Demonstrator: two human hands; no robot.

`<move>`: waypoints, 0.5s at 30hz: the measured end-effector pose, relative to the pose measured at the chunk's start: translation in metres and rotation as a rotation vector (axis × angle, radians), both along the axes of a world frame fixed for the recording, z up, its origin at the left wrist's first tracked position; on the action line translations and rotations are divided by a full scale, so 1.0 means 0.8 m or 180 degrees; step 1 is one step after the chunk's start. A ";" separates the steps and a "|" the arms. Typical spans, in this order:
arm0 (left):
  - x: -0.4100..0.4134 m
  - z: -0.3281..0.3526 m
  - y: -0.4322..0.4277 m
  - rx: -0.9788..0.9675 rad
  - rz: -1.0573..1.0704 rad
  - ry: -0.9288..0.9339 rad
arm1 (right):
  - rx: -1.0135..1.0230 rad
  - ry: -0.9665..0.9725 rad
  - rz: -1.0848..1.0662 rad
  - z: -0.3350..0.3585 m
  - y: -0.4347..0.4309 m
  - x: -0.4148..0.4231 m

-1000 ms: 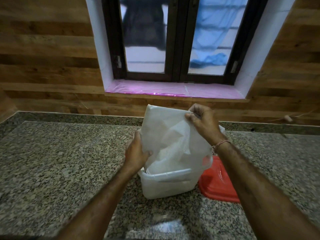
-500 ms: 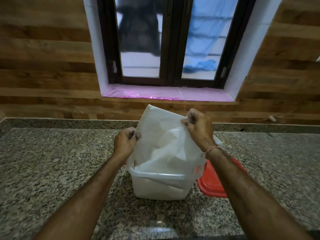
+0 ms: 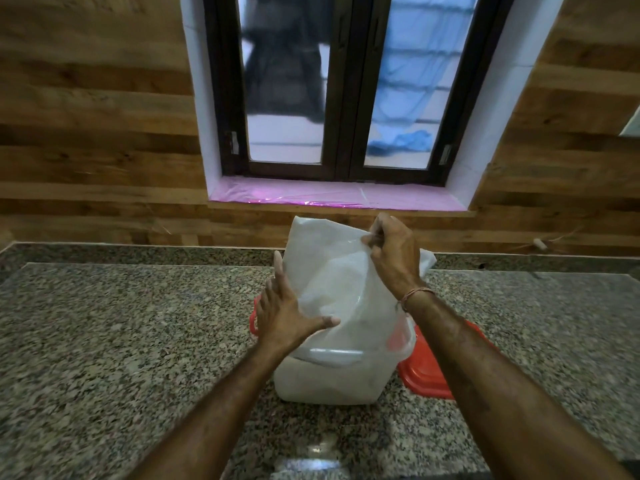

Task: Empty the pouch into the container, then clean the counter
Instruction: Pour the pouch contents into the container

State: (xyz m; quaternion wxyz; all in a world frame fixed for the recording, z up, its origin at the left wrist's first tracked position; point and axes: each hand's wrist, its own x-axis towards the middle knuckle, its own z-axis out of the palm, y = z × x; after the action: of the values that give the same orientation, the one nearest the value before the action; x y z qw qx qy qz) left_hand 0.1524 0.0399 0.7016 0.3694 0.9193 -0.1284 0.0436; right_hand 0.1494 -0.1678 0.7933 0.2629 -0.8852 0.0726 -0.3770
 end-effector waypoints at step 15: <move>0.004 0.013 -0.006 -0.0959 -0.0059 0.0146 | -0.0657 -0.0188 -0.0281 -0.011 0.020 -0.046</move>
State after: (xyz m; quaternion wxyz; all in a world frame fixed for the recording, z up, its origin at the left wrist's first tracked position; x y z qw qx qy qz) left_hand 0.1555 0.0354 0.7122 0.5064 0.8530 -0.1203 0.0380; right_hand 0.1125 -0.1521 0.7847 0.1555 -0.8920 0.0644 -0.4195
